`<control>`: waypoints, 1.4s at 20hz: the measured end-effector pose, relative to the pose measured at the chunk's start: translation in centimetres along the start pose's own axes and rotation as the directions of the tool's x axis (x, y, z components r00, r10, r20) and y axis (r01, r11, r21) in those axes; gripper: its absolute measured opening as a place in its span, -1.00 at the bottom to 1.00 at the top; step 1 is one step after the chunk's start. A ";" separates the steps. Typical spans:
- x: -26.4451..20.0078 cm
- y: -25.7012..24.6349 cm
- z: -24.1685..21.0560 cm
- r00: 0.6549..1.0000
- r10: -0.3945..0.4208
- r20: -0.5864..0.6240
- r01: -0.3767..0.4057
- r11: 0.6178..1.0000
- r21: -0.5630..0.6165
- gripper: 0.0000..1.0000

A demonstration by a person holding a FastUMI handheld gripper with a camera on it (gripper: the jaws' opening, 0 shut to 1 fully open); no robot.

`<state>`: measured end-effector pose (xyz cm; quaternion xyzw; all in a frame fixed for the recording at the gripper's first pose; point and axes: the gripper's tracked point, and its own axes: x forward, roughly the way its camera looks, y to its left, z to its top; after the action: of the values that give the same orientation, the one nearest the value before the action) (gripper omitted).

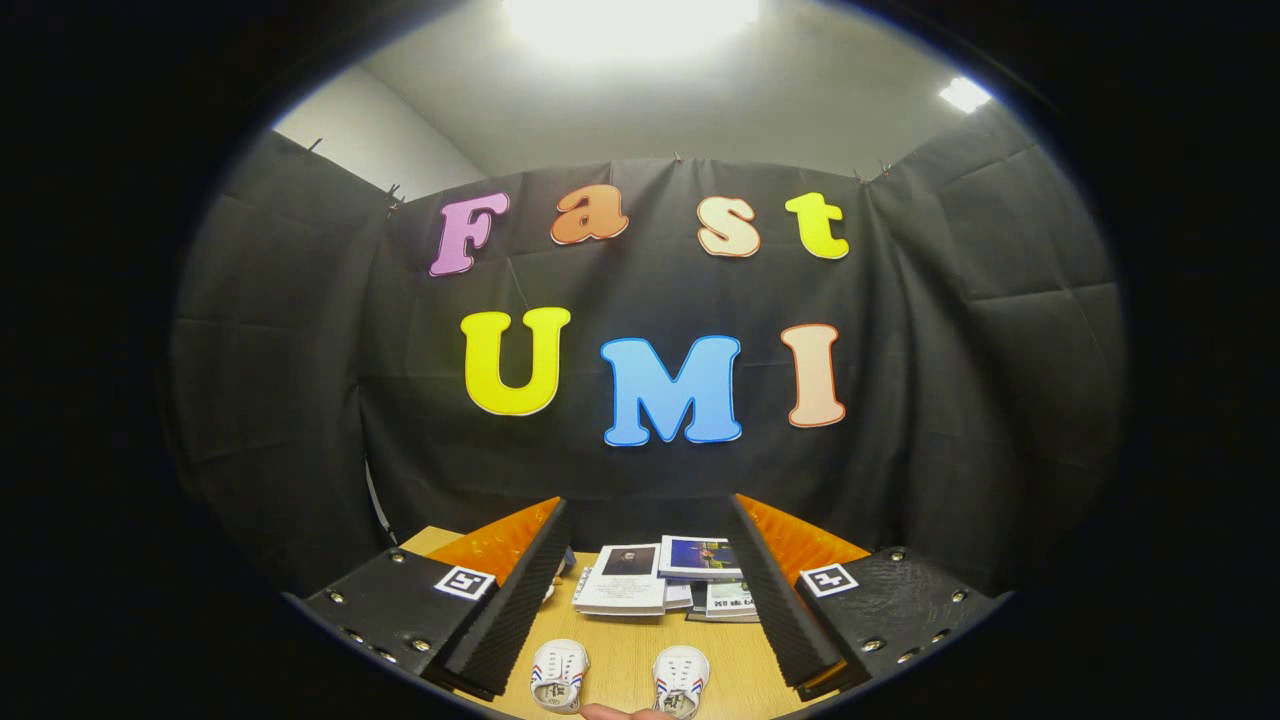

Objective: Open the storage box then place both shoes into the box .Put the left shoe in first, then the right shoe, with the right side of both shoes facing outward in a uniform manner.

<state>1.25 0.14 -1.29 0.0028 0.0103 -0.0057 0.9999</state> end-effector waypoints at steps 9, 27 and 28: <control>2.7 0.5 -5.5 0.995 0.022 -0.093 -0.019 0.999 0.032 0.91; 6.7 10.5 -20.9 0.773 0.466 -0.431 -0.292 0.864 0.410 0.95; 6.8 11.5 -21.7 0.753 0.492 -0.437 -0.312 0.851 0.422 0.94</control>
<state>7.73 11.65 -23.07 0.1700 0.2835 0.2120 0.9197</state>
